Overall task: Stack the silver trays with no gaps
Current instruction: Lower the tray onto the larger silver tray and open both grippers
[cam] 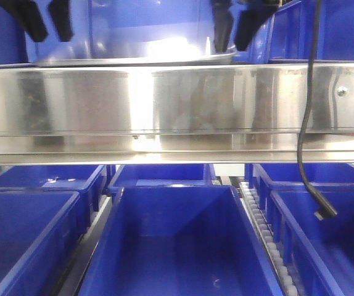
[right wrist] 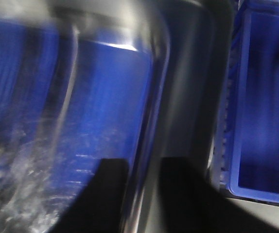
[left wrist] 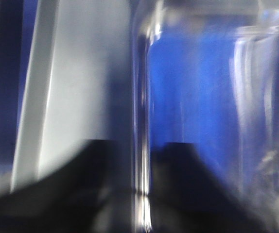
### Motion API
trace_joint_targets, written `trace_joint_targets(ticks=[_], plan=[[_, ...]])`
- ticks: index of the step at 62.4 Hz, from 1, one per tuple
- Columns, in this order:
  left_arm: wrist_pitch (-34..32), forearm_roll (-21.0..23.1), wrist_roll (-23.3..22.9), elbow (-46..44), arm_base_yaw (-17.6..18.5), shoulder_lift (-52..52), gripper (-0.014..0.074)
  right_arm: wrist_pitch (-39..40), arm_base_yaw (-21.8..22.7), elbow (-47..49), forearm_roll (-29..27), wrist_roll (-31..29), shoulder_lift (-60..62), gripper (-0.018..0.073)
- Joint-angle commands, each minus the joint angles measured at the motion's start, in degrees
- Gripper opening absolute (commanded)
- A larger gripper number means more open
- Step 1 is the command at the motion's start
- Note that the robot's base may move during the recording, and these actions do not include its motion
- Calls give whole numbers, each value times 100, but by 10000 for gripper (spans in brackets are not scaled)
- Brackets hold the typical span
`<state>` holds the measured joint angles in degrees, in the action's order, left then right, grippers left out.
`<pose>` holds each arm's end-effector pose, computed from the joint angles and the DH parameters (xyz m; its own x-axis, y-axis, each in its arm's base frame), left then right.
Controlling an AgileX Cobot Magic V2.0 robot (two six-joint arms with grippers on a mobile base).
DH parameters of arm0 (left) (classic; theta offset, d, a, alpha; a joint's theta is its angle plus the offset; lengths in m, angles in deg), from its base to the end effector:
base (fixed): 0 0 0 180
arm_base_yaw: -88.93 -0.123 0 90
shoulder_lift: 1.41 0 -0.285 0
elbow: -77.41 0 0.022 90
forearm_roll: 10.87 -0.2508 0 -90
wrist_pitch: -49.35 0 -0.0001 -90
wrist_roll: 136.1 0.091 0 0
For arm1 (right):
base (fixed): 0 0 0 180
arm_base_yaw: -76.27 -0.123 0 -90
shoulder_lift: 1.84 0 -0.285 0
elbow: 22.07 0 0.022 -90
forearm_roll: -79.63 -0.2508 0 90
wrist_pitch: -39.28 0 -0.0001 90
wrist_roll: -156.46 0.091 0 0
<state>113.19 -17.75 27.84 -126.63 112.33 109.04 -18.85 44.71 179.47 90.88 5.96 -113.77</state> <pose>0.3651 -0.1473 0.3492 -0.8529 0.1251 -0.5069 0.1576 0.9873 -0.0215 0.3528 0.1990 0.3315 -0.8388 -0.0537 -0.5417 -0.1165 0.9898 0.0824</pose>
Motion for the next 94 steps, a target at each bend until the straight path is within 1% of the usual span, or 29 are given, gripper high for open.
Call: trace_joint_targets(ticks=[1,3,7,13,18,22,27,31,37,42,44,45,50,52,57,62,66,73,79,85,89,94], plan=[[-313,-66,53,-220,-20,-328,470,176,43,187,185,-90,274,605],[-294,-100,53,-236,-20,-328,513,168,43,187,198,-90,280,645],[-171,-126,53,-291,-20,-328,575,142,43,187,223,-90,320,627],[32,-129,53,-445,-20,-364,559,136,38,187,223,-90,453,620],[212,-129,148,-608,50,-458,543,136,37,187,217,-90,654,620],[258,-129,172,-665,149,-609,528,136,25,187,217,-90,869,596],[199,-140,306,-665,300,-881,504,98,18,187,217,-95,1146,521],[138,-152,390,-665,437,-1175,475,58,-6,150,217,-146,1395,414],[-47,-203,456,-546,660,-1661,401,75,-58,-72,233,-243,1909,223],[-142,-200,456,-332,810,-2130,333,163,-162,-431,267,-250,2350,104],[-168,-200,456,-180,882,-2354,294,253,-223,-659,304,-250,2607,54],[-182,-200,456,-76,924,-2447,269,298,-252,-760,323,-255,2763,45],[-309,-189,456,398,1091,-3025,176,651,-432,-1457,355,-341,3380,50],[-408,-189,456,705,1172,-3274,125,832,-533,-1781,355,-361,3726,50],[-624,-189,456,1335,1308,-3887,34,1268,-716,-2606,355,-361,4347,50],[-908,-75,446,2070,1426,-4459,-53,1639,-827,-3383,355,-361,5020,50],[-1192,56,446,2632,1477,-4935,-46,1930,-862,-4105,355,-367,5511,50],[-1900,222,446,3722,1537,-5932,-48,2546,-889,-5298,375,-503,6410,50],[-2589,333,446,4614,1537,-6723,-48,3023,-889,-6170,407,-649,7151,50],[-3133,356,457,5502,1537,-7484,-48,3452,-889,-6895,477,-812,7874,50],[-3481,334,534,6037,1537,-7973,-48,3724,-889,-7295,607,-813,8298,50],[-3869,334,846,6622,1537,-8492,-48,3985,-889,-7629,744,-813,8687,50]])
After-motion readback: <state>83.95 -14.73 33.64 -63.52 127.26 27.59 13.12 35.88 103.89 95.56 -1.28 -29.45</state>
